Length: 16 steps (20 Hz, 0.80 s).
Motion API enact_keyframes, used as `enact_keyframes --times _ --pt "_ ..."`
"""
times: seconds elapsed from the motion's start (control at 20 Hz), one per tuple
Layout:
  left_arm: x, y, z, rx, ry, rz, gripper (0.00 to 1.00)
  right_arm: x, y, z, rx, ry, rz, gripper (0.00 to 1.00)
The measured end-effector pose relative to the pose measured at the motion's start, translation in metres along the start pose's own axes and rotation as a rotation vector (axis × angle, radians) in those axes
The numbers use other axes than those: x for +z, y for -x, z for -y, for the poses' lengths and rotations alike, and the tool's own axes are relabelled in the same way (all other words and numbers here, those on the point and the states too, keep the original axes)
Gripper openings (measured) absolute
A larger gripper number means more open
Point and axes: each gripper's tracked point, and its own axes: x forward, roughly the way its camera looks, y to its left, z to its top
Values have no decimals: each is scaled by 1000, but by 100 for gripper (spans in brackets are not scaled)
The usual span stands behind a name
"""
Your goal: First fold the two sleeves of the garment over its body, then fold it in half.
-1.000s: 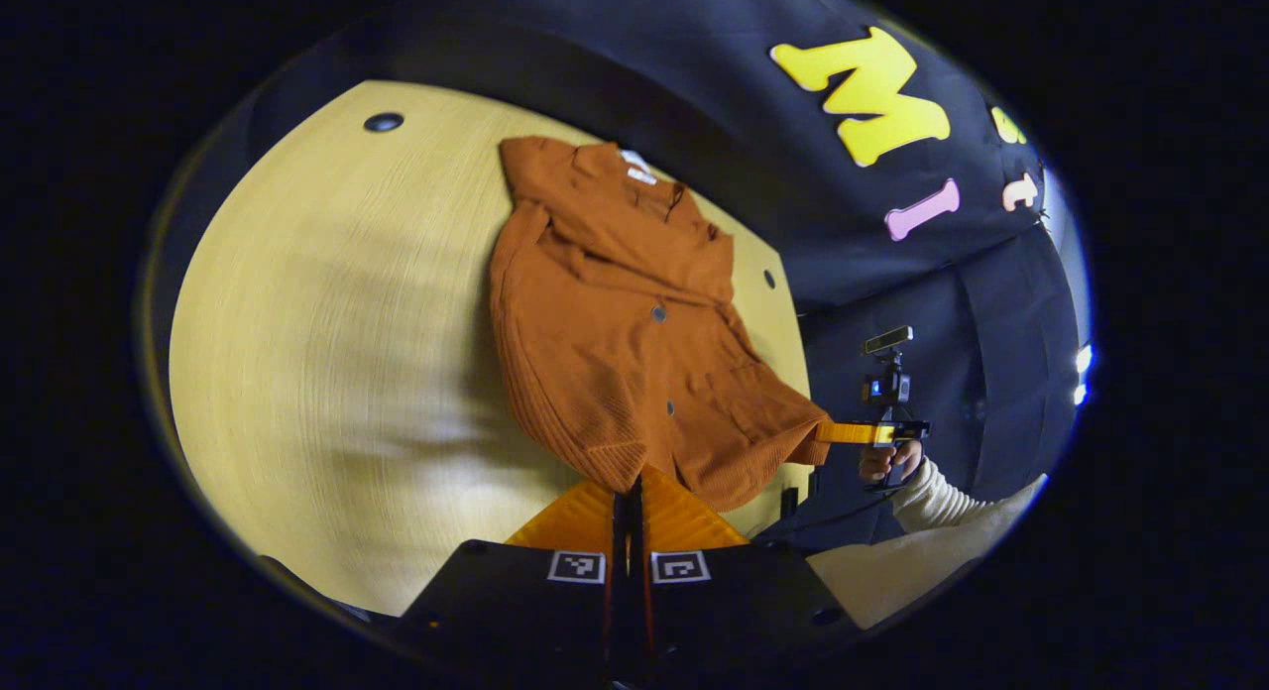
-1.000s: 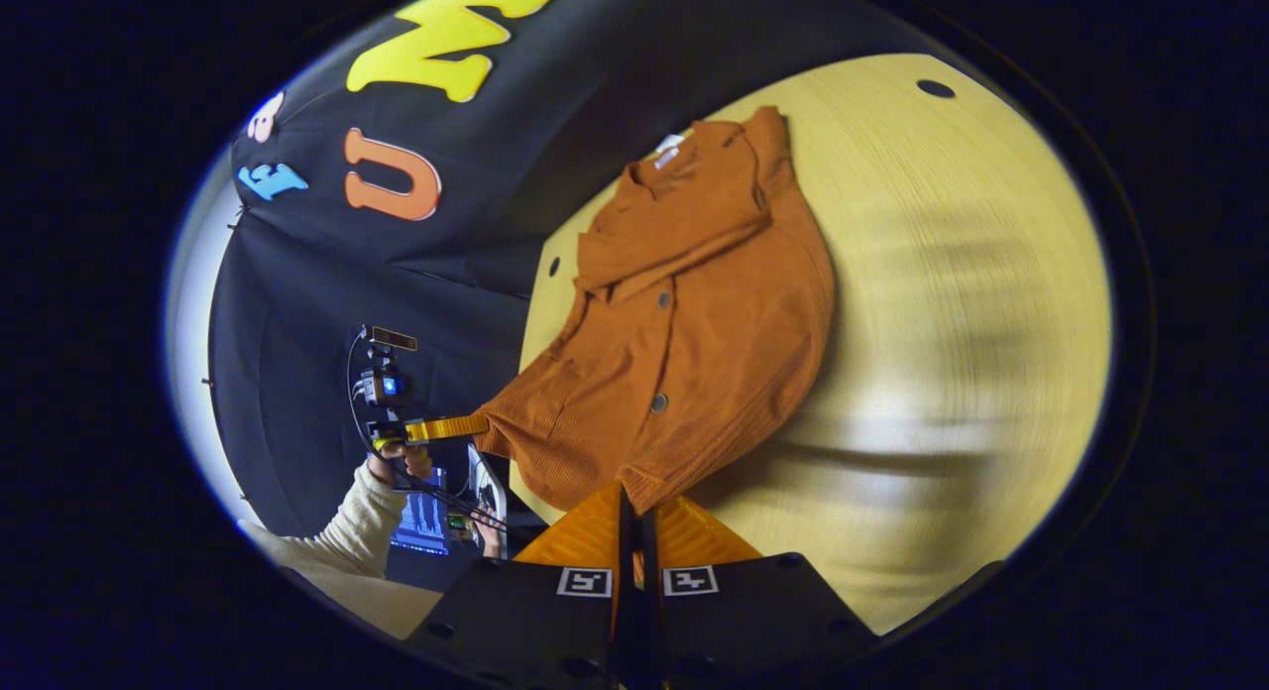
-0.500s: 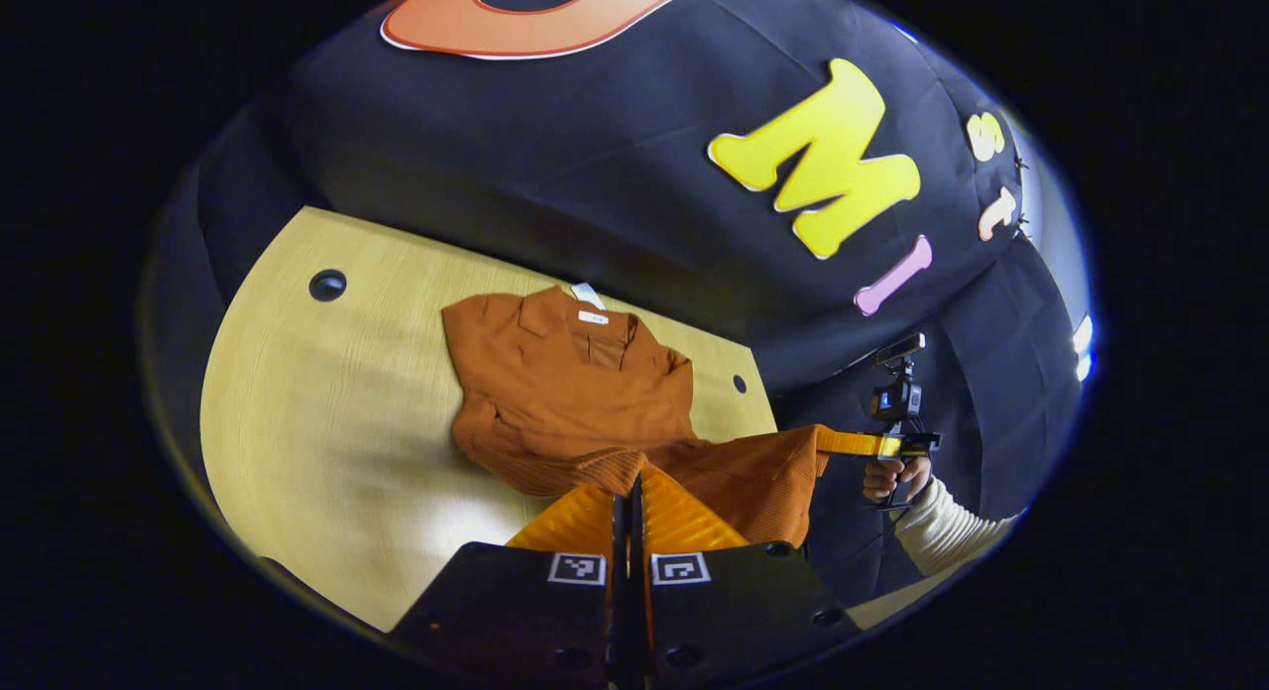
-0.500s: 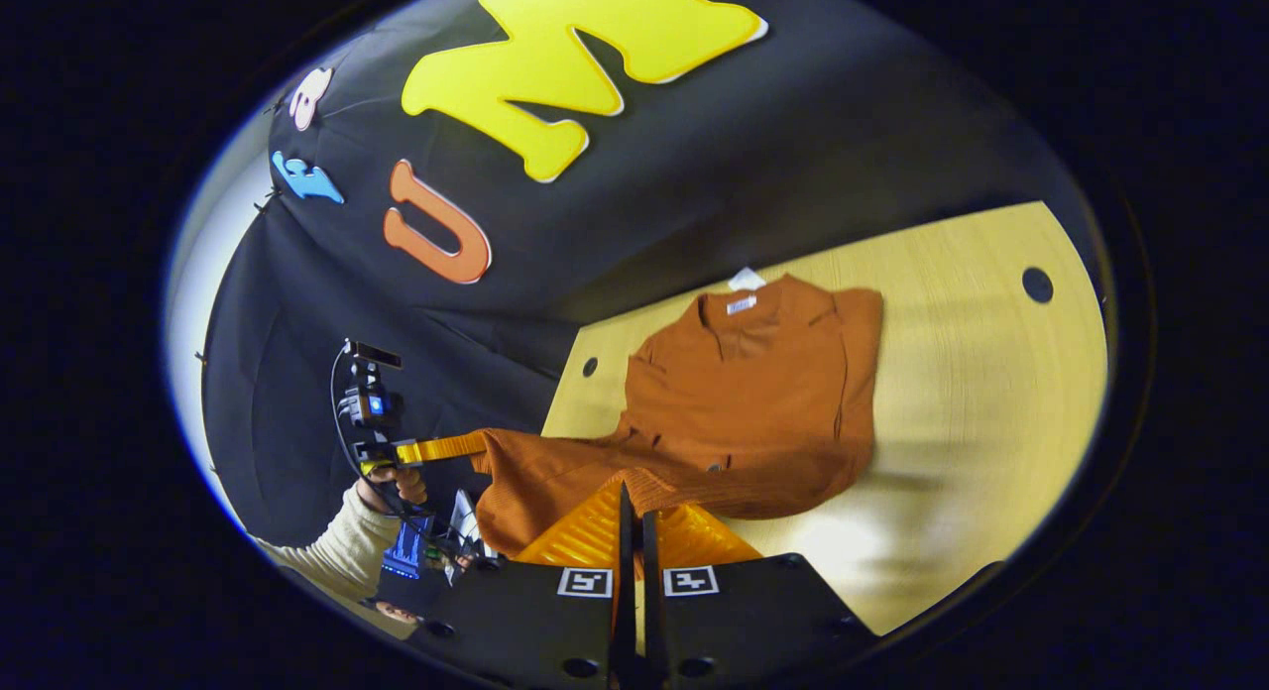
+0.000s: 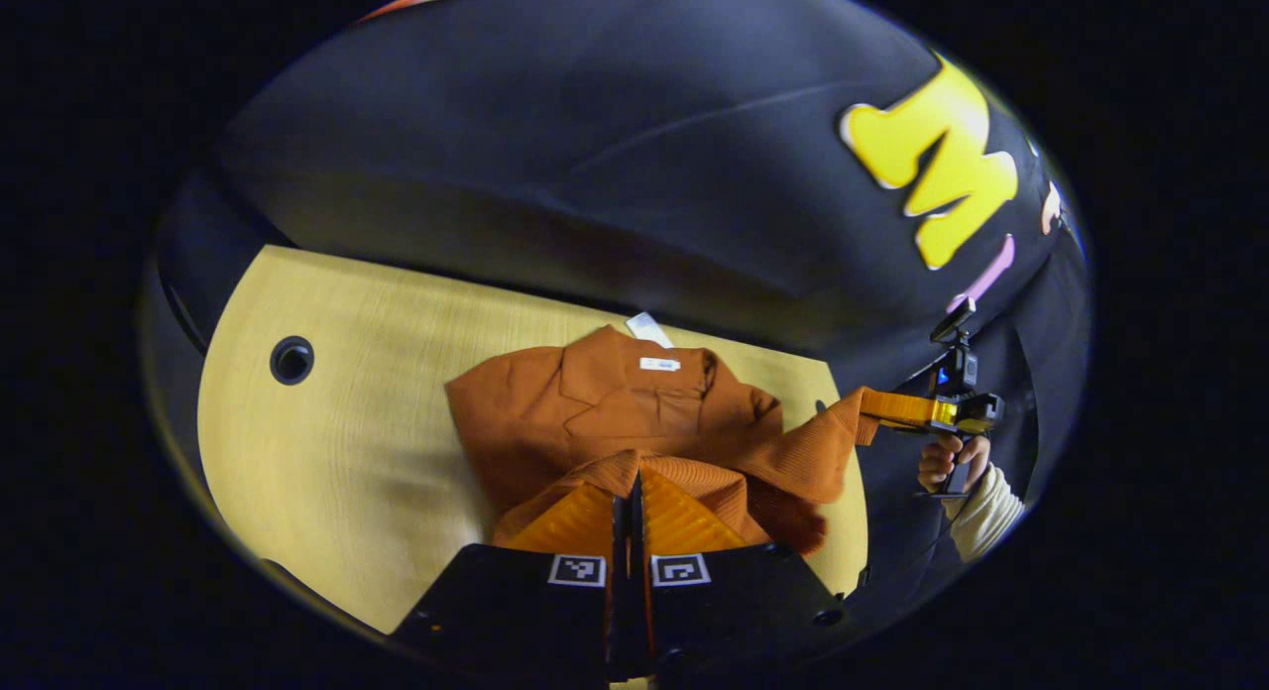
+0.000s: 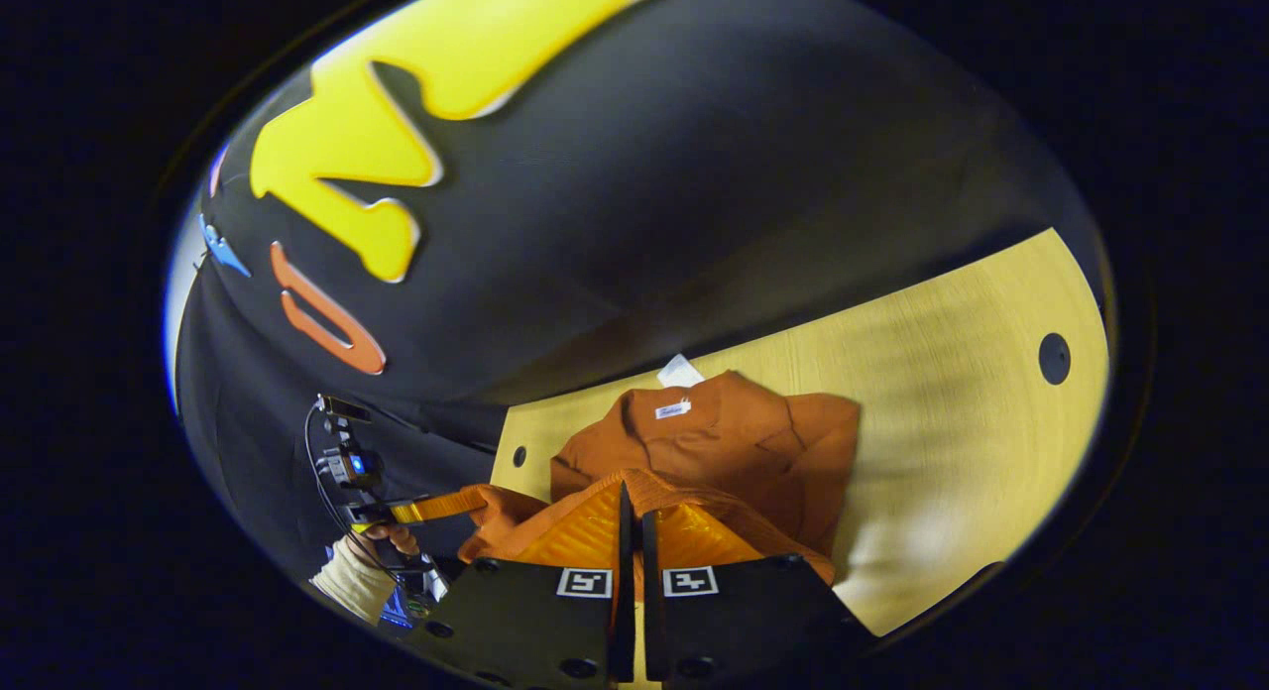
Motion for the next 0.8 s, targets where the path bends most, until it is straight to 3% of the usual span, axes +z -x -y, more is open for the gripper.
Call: enact_keyframes --times 0.15,0.3,0.45,0.6,0.8 --pt "3 -38 -15 -26 56 -18 3 15 -38 38 -10 -98 39 4" --pt "13 -58 -19 -92 67 25 3 36 -50 58 35 -250 124 4" --pt "3 -57 -21 -127 -32 -46 3 40 -32 77 15 -257 116 4" --pt "-22 -57 -36 -82 -234 -200 3 42 -35 78 24 -221 115 4" --pt "-43 -64 -26 -95 -282 -307 3 40 -39 79 12 -218 107 4"
